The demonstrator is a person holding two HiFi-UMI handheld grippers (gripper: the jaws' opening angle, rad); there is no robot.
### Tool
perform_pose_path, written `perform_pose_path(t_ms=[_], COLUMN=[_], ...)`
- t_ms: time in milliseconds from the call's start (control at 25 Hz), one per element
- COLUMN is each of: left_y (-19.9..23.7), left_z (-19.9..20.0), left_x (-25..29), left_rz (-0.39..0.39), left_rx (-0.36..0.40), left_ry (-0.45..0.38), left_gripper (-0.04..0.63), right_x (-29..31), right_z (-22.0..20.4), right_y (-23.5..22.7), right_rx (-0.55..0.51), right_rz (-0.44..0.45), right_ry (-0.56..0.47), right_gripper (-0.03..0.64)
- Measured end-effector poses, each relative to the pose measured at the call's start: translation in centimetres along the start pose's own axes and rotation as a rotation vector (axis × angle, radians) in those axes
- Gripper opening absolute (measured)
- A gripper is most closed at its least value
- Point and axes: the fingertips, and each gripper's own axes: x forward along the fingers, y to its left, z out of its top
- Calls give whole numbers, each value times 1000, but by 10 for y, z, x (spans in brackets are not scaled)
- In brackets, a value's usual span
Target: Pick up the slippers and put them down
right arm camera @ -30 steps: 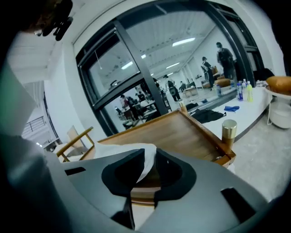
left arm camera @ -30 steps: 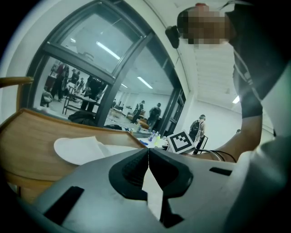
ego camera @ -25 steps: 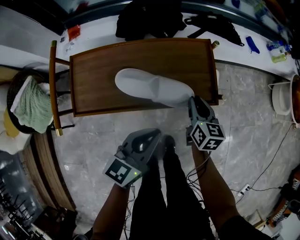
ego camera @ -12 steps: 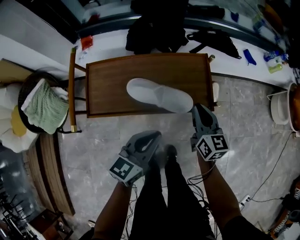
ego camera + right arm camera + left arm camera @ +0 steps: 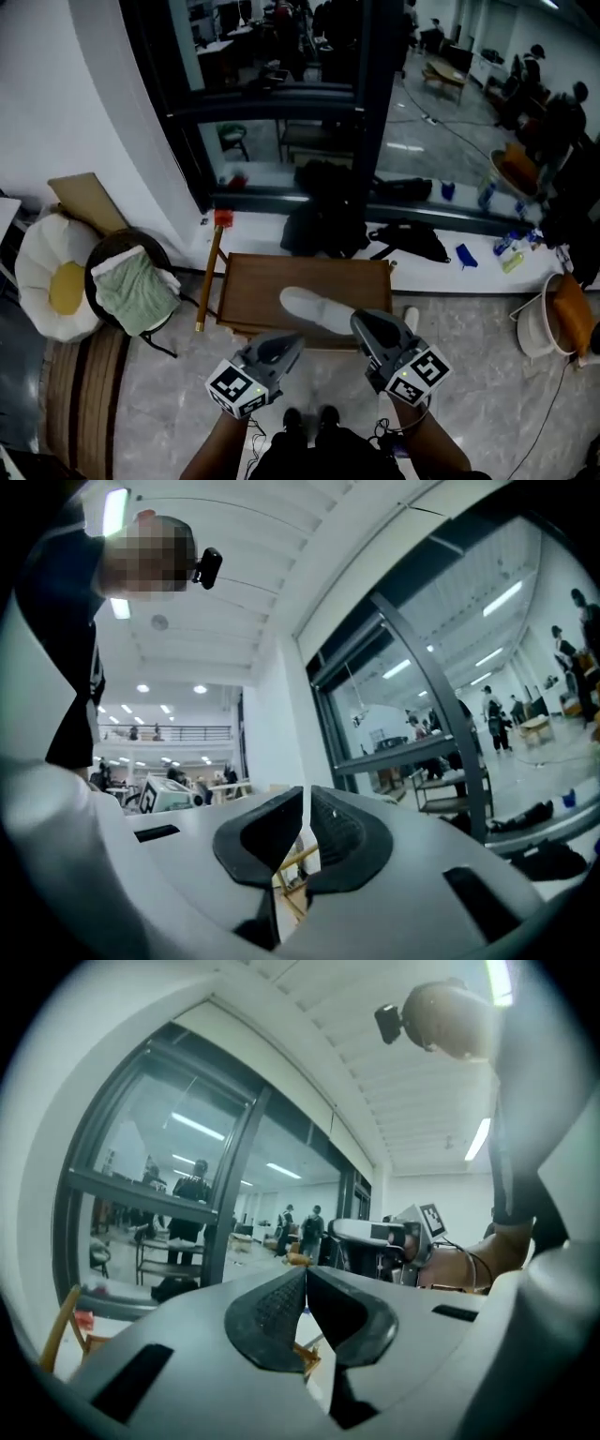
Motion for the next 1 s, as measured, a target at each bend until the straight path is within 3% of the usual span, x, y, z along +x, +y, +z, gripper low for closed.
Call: perform_pose_path(t_ms=[200, 400, 640, 1000], left_y=[-24, -50, -54, -56], left_z=[56, 93, 92, 75], left_x=[-19, -31, -29, -38], left_rz=[19, 27, 12, -9], left_rx=[143, 222, 260, 238], left_ry=[-7, -52, -19, -8], left_gripper=[11, 11, 11, 11], right_x=[-16, -31, -29, -30], right_z=[57, 58, 53, 55], right_y=[51, 71, 68, 70], right_rx=[-198, -329, -260, -255], right_rz=[122, 153, 167, 175], right_ry=[-26, -11, -22, -51], right_gripper=[40, 40, 40, 32])
